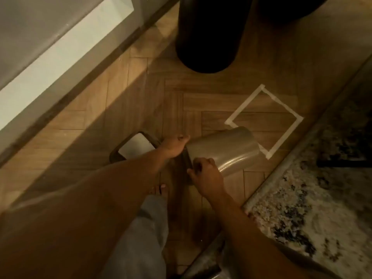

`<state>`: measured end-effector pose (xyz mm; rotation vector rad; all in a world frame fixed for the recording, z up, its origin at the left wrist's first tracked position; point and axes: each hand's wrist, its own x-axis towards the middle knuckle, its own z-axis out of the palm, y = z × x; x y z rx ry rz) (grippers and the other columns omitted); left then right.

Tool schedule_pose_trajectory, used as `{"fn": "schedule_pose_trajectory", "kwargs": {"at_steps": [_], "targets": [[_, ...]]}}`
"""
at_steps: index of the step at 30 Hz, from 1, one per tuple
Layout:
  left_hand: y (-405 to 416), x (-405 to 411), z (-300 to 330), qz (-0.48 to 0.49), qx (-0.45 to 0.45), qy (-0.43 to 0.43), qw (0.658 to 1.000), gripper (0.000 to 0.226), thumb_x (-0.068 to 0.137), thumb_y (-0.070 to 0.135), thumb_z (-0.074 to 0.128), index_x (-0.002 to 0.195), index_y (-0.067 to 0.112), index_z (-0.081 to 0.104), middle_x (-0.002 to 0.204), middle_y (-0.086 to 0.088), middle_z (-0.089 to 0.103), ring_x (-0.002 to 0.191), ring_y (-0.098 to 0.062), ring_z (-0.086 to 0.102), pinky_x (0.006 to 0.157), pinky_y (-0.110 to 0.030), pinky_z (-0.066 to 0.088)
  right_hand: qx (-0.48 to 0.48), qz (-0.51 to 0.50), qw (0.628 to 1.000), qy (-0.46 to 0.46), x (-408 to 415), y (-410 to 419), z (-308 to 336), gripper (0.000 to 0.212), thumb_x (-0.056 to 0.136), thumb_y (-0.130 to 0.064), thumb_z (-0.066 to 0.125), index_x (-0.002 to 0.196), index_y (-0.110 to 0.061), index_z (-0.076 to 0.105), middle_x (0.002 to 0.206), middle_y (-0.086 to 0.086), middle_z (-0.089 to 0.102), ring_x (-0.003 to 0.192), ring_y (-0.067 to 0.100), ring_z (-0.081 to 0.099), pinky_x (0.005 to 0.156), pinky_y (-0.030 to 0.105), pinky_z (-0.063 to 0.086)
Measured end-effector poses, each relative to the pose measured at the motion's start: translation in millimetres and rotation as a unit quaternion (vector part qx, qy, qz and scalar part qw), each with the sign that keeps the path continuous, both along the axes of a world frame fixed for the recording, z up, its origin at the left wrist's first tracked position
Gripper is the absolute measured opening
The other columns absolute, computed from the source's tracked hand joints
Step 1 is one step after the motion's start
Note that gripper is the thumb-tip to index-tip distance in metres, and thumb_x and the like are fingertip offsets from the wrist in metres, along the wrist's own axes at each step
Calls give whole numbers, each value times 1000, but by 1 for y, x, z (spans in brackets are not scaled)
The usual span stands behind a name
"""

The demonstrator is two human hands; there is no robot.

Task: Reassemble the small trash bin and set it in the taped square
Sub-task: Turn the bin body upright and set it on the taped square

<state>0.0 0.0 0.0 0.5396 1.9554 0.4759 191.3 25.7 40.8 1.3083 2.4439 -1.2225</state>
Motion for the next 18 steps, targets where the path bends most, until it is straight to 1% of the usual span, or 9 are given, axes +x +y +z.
{"fn": "schedule_pose_trajectory", "kwargs": {"at_steps": [2,4,7,9,11,13,15,16,18], "targets": [[0,4,-8,-9,-16,-4,1000,66,96,66,30,141,22,51,139,-8,55,125,-29,51,91,-34,36,12,-9,1000,-22,-1,-5,-7,26,88,-36,72,109,-23,64,110,-5,51,91,15,58,74,28,49],[-2,10,-14,-4,-41,-8,999,68,96,65,26,136,18,55,134,-13,57,121,-31,53,92,-36,37,31,-4,999,-23,1,-11,-12,17,90,-29,71,103,-20,64,114,-1,55,91,19,61,75,31,54],[1,11,-19,24,-47,-2,999,68,100,59,21,125,11,62,124,-20,61,111,-32,56,87,-33,35,57,9,998,-22,-7,-4,-12,16,90,-25,70,102,-16,65,113,3,58,88,22,63,70,32,53],[1,12,-15,29,-45,-3,999,71,100,59,19,121,8,63,121,-20,61,113,-32,56,87,-32,34,52,30,997,-39,-10,2,-10,18,90,-26,68,103,-15,65,112,5,59,88,25,65,70,32,51],[0,13,-10,19,-45,-5,999,70,101,58,18,126,8,60,127,-21,59,119,-33,54,90,-32,32,48,59,996,-52,-9,4,-6,16,91,-26,65,102,-14,64,109,6,61,88,26,66,69,31,48],[0,14,-1,5,-49,-13,999,68,102,56,19,137,9,52,138,-20,52,128,-32,48,99,-35,31,46,80,994,-66,-6,5,-2,14,93,-25,60,101,-14,62,105,6,63,87,27,67,69,33,49],[5,16,13,-14,-50,-18,999,68,102,57,19,145,11,44,147,-19,45,135,-33,41,108,-38,28,48,75,994,-71,-4,8,4,11,94,-23,58,99,-14,60,99,5,65,86,26,66,69,35,51],[8,17,20,-23,-49,-18,998,70,101,59,17,146,11,43,148,-19,43,136,-33,40,109,-39,27,52,66,994,-66,-3,11,7,10,94,-22,58,97,-14,60,96,5,65,84,26,66,67,34,50],[13,19,36,-35,-45,-18,998,81,97,66,11,143,8,46,145,-21,46,133,-34,43,104,-39,30,67,49,995,-56,-2,17,18,9,95,-22,58,96,-13,60,91,5,66,80,24,66,62,32,46]]}}
